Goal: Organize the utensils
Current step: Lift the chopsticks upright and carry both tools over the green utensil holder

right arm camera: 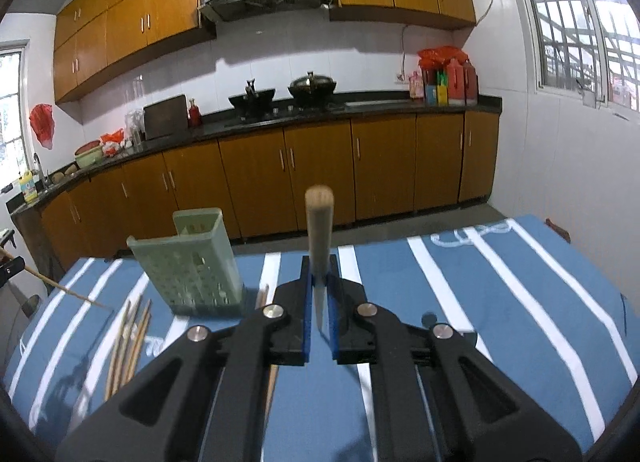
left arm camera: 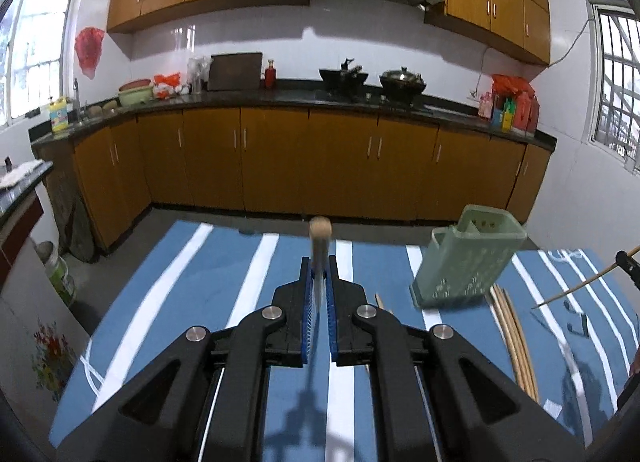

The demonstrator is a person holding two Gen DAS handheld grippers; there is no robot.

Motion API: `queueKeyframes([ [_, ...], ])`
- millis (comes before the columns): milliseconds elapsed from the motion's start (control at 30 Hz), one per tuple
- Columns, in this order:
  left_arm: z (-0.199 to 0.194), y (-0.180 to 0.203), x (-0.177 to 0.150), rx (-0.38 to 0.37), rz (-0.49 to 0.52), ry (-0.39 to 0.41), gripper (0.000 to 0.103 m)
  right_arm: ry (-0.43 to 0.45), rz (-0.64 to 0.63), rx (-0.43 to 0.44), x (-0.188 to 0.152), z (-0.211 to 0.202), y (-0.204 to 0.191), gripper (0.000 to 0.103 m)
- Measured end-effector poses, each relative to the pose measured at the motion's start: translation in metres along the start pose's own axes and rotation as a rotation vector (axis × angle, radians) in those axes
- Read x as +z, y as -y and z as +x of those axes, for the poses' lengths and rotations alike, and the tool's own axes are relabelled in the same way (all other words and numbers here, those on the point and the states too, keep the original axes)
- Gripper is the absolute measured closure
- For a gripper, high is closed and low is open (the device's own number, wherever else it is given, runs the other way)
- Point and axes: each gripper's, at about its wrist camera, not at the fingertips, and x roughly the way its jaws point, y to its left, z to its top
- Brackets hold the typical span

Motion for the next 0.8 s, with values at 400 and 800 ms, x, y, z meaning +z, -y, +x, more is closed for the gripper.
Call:
queueKeyframes([
  [400, -0.045, 0.032, 0.096, -0.144, -0.007, 0.197, 0.096, 0.143, 0.044, 0.214, 0.108, -0.034, -0.022, 0.095],
  [800, -0.010, 0.095, 0.101, -0.277, 0.018, 0.144, 0.096, 0.005, -0.046, 0.276, 0.100, 0.014, -0.066, 0.095],
])
